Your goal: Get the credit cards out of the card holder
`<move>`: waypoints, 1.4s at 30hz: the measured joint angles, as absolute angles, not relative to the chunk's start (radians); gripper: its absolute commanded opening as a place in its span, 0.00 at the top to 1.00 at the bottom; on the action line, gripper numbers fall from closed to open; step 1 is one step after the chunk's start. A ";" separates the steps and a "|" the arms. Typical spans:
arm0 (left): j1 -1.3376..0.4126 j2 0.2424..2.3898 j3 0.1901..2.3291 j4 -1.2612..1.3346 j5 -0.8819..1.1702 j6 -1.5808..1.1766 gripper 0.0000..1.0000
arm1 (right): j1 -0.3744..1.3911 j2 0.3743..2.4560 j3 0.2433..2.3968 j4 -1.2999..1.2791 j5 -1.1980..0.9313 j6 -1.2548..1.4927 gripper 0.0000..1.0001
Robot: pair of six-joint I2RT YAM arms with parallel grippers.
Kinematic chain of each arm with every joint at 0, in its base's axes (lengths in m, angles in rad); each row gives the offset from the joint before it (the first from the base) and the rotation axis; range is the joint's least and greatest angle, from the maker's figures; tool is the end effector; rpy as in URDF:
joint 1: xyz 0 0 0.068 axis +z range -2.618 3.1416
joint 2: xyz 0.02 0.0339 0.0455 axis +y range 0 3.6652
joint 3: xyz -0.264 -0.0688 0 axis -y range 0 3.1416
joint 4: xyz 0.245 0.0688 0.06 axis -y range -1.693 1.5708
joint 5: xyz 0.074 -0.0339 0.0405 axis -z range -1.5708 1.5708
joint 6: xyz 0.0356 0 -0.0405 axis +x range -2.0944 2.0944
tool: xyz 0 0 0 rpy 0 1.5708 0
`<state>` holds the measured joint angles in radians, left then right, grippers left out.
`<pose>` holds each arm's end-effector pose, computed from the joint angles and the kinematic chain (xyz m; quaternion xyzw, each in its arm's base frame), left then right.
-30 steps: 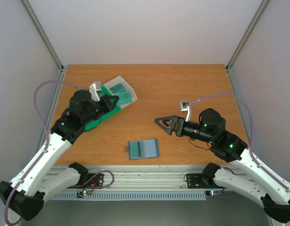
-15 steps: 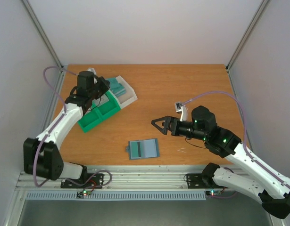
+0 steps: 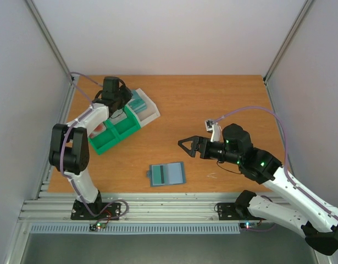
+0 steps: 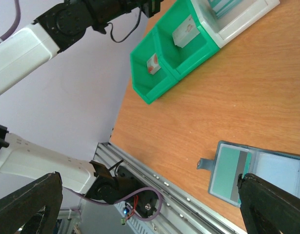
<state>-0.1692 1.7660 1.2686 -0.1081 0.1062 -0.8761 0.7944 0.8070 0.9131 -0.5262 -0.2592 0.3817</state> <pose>0.3987 -0.0719 0.2460 -0.2831 0.8384 -0.2721 0.3781 0.1152 0.1303 0.3456 -0.2393 0.7999 0.3895 0.3888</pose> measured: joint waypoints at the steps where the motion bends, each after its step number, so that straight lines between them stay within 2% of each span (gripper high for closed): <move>1: -0.169 1.789 1.285 -0.109 0.105 -0.882 1.00 | 0.794 0.808 0.915 -0.527 -0.257 0.379 0.01; 13: -0.168 1.930 1.356 -0.102 0.114 -0.886 0.99 | 0.794 0.842 0.946 -0.576 -0.208 0.343 0.02; 30: -0.168 1.998 1.407 -0.111 0.085 -0.879 0.99 | 0.794 0.873 0.957 -0.603 -0.162 0.308 0.01; 32: -0.167 1.998 1.411 -0.115 0.078 -0.876 0.92 | 0.794 0.879 0.974 -0.613 -0.153 0.301 0.01; 34: -0.167 2.001 1.417 -0.120 0.071 -0.869 0.77 | 0.794 0.883 0.986 -0.615 -0.147 0.294 0.02; 37: -0.164 2.009 1.442 -0.138 0.050 -0.856 0.62 | 0.794 0.884 0.991 -0.618 -0.138 0.288 0.01; 39: -0.162 2.012 1.465 -0.159 0.028 -0.845 0.55 | 0.794 0.885 0.992 -0.623 -0.132 0.286 0.02; 42: -0.160 2.013 1.498 -0.189 -0.007 -0.825 0.52 | 0.792 0.887 0.994 -0.634 -0.126 0.282 0.01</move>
<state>-0.1600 2.0129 1.4982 -0.1890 -0.0067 -0.8246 0.7921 0.8867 0.9939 -0.6342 -0.1261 0.2821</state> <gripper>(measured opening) 0.454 0.986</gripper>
